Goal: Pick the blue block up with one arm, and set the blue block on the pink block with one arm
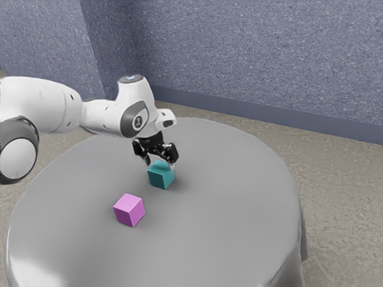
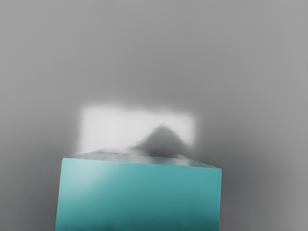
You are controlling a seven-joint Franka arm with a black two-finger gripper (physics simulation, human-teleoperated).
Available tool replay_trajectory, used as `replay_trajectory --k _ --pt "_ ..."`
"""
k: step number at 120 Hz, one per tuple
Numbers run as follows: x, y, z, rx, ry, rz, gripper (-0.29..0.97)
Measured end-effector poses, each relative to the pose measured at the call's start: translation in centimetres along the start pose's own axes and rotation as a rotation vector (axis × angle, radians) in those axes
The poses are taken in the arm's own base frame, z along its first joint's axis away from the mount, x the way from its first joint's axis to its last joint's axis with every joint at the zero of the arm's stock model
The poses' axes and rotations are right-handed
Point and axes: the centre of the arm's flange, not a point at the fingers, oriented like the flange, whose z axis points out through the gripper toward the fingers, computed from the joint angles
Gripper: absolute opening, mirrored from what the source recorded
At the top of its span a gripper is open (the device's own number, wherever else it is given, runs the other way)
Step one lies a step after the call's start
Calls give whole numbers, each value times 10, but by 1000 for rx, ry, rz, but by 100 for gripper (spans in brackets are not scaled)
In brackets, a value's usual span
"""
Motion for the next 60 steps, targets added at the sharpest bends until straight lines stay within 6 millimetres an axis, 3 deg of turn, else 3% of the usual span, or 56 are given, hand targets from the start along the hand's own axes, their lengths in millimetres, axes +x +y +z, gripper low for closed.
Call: replay_trajectory --k 27,60 --pt "-2 -1 25 0 -25 30 68" --pt "11 -4 41 -8 -15 52 68"
